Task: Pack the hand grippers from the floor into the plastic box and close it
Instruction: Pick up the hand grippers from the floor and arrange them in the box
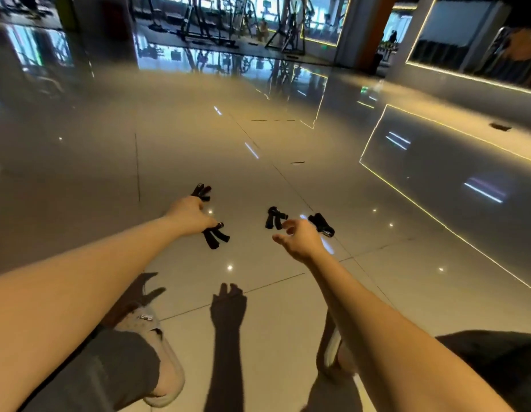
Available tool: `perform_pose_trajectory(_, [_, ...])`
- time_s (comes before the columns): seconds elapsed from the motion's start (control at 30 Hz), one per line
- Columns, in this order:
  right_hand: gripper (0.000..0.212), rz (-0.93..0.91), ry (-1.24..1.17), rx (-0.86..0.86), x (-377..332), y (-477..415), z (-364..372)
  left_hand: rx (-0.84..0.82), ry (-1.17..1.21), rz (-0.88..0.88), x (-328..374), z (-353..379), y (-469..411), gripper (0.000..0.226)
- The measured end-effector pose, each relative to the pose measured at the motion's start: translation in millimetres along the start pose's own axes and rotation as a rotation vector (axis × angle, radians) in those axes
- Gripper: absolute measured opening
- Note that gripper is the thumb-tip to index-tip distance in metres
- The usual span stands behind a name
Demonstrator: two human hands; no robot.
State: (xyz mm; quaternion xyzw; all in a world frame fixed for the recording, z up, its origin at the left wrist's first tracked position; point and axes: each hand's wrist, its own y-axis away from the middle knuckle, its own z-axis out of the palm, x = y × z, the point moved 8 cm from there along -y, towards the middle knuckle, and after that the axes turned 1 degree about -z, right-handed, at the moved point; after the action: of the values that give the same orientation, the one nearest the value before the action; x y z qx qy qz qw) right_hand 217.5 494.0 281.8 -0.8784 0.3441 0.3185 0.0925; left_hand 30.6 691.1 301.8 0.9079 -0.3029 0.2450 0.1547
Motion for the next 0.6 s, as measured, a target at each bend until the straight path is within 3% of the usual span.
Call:
perform_pose_trajectory(0.37, [0.061,0.12,0.06,0.049,88,-196,59,0.058,0.107,-0.229,-47,116,-150,0.062])
perform_pose_trajectory(0.6, [0.06,0.146,0.162,0.001,145,-312,120,0.07,0.108,-0.444,-101,195,-242,0.095])
